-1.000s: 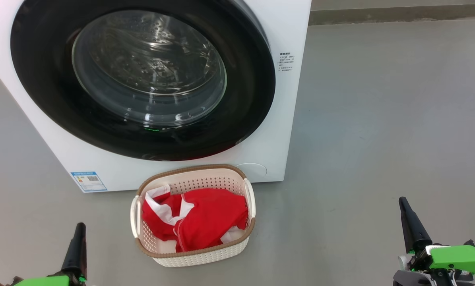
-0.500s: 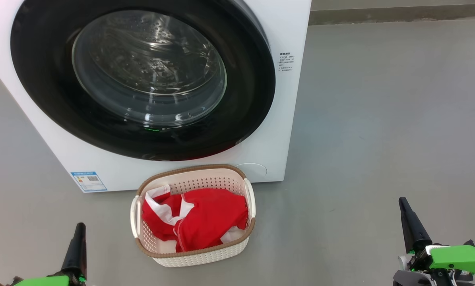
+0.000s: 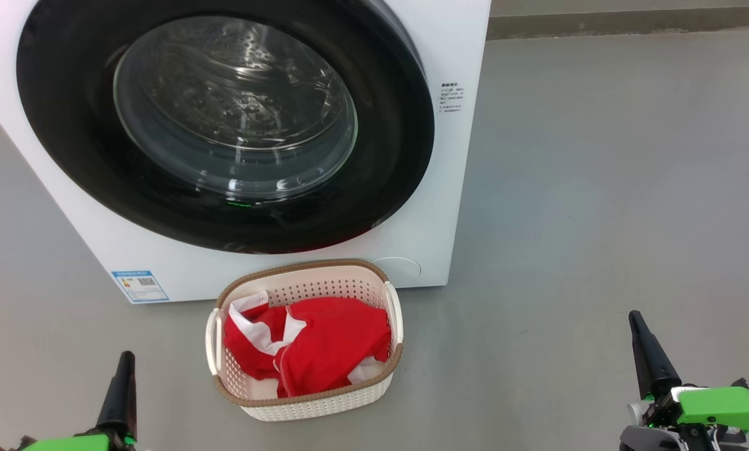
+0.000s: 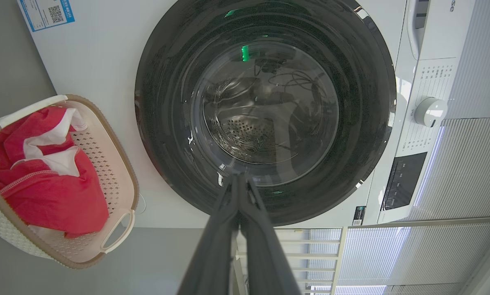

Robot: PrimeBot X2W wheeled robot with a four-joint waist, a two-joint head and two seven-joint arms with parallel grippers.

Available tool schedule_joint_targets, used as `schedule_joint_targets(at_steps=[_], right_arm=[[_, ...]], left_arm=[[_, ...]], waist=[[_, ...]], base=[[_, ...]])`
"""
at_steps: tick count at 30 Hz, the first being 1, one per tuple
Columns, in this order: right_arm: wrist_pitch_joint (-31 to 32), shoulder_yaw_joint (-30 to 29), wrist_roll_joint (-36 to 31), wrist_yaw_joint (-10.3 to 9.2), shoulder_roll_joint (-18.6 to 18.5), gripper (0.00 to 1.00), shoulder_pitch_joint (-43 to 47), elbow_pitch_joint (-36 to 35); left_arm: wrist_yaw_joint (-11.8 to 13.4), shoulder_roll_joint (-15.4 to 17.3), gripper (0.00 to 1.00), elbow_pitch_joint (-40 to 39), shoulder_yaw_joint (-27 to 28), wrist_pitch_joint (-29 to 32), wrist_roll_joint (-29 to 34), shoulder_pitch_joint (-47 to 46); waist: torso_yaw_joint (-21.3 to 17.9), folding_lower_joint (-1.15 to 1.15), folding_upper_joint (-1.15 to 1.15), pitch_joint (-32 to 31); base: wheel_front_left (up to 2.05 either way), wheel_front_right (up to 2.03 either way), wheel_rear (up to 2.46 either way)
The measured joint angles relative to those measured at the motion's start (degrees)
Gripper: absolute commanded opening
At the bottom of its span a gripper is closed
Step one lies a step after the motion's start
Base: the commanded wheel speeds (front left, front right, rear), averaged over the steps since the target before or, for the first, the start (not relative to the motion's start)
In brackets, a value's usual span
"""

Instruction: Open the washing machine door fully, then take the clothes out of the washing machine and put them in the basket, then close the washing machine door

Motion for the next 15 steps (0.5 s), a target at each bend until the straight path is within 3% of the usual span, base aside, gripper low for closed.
schedule_joint_targets(at_steps=[15], right_arm=[[0.0, 0.0, 0.0, 0.00, 0.0, 0.00, 0.0, 0.0]], left_arm=[[0.0, 0.0, 0.00, 0.0, 0.0, 0.0, 0.0, 0.0]], waist=[[0.0, 0.00, 0.00, 0.0]], base=[[0.00, 0.00, 0.00]])
